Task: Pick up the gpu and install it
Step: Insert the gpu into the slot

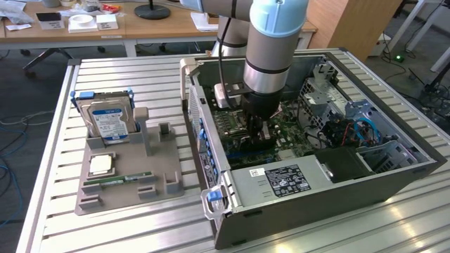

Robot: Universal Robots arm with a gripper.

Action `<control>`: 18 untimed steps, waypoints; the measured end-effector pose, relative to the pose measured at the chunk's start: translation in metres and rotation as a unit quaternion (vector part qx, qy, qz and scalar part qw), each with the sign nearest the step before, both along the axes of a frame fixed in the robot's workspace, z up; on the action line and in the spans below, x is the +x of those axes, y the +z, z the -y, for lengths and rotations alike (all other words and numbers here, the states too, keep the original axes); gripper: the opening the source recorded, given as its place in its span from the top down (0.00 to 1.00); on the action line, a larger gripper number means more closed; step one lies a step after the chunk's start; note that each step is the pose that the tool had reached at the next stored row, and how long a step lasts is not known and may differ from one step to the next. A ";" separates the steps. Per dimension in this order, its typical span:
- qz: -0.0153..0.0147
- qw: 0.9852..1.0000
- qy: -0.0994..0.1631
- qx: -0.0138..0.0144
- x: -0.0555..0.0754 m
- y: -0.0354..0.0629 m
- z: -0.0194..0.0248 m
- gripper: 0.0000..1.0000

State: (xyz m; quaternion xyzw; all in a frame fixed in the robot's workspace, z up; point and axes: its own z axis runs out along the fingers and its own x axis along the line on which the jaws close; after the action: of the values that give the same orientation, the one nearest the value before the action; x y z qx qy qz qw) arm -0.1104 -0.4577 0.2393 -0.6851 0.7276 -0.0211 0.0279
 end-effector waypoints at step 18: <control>0.006 1.000 0.000 0.000 -0.003 -0.0008 0.0000 0.73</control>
State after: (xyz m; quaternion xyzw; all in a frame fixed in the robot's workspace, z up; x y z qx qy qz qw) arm -0.1135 -0.4577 0.2385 -0.6850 0.7274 -0.0249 0.0319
